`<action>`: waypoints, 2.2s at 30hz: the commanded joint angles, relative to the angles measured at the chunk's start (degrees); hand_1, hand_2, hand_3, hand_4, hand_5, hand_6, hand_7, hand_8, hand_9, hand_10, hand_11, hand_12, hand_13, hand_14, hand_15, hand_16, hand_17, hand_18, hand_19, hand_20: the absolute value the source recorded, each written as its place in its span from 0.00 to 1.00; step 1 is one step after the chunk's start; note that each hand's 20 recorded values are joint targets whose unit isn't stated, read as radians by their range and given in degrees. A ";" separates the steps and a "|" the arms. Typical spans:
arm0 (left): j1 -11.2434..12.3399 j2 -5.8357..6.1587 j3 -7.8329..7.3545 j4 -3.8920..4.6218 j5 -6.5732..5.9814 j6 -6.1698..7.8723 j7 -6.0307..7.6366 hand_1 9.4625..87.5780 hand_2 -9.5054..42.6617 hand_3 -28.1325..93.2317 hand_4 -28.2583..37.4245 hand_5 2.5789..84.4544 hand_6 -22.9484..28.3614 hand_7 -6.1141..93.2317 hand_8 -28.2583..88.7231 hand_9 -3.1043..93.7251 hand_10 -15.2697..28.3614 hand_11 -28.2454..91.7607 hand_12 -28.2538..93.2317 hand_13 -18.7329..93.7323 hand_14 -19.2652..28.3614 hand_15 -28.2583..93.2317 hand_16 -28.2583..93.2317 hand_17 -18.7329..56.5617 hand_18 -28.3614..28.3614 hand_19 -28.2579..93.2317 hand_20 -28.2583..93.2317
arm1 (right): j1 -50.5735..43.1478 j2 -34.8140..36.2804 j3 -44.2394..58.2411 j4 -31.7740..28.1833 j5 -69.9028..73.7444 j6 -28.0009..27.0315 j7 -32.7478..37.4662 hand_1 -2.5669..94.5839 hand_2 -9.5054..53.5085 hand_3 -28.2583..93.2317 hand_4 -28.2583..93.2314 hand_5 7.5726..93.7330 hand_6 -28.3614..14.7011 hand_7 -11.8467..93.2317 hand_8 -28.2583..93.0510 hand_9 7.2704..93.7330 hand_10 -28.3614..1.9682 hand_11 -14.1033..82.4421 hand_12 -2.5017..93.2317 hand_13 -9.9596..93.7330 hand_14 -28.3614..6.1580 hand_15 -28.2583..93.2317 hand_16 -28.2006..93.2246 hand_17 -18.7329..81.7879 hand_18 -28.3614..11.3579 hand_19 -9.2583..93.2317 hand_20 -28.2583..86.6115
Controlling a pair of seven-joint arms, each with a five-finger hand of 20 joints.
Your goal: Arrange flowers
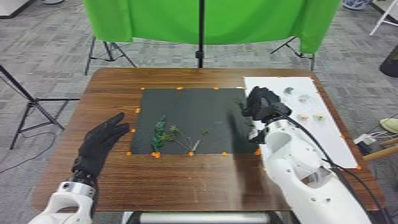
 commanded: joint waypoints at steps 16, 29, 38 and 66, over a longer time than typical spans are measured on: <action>0.15 0.18 0.23 0.41 -0.40 -1.81 -1.13 0.13 0.10 0.78 0.08 0.48 0.50 0.10 0.20 0.47 0.62 0.34 0.35 0.45 0.71 0.30 0.28 0.30 0.73 0.25 0.41 | -8.61 -10.36 1.30 0.76 1.42 -1.13 2.63 0.90 0.00 0.00 0.76 0.86 0.58 0.43 0.42 0.98 0.62 0.64 0.30 1.00 0.80 0.80 0.46 0.92 0.47 1.00 0.82; 0.08 0.10 0.06 0.49 -0.32 -2.49 -1.02 0.13 0.10 0.78 0.08 0.47 0.49 0.10 0.20 0.47 0.62 0.34 0.35 0.45 0.71 0.30 0.28 0.30 0.73 0.25 0.41 | -8.98 -10.54 2.04 0.63 1.15 -1.04 1.81 0.85 0.00 0.00 0.63 0.85 0.57 0.43 0.42 0.97 0.59 0.63 0.29 1.00 0.79 0.78 0.47 0.91 0.47 1.00 0.80; 0.19 -0.12 -0.07 0.42 -0.32 -2.44 -0.94 0.13 0.10 0.78 0.08 0.47 0.50 0.10 0.20 0.46 0.62 0.34 0.35 0.45 0.71 0.30 0.28 0.30 0.73 0.25 0.41 | -8.98 -10.67 1.86 0.29 1.85 -1.80 1.89 0.78 0.00 0.01 0.66 0.85 0.57 0.42 0.39 0.97 0.58 0.63 0.29 1.00 0.78 0.78 0.47 0.91 0.47 1.00 0.80; 0.55 -0.46 -0.26 0.23 -0.34 -2.15 -0.94 0.14 0.11 0.77 0.08 0.48 0.50 0.10 0.20 0.47 0.63 0.34 0.36 0.45 0.72 0.31 0.28 0.30 0.74 0.26 0.41 | -9.38 -5.60 4.30 -5.90 2.79 -5.79 1.62 0.40 0.00 0.73 0.17 0.86 0.57 0.46 0.17 0.98 0.54 0.61 0.29 1.00 0.76 0.78 0.46 0.90 0.45 1.00 0.79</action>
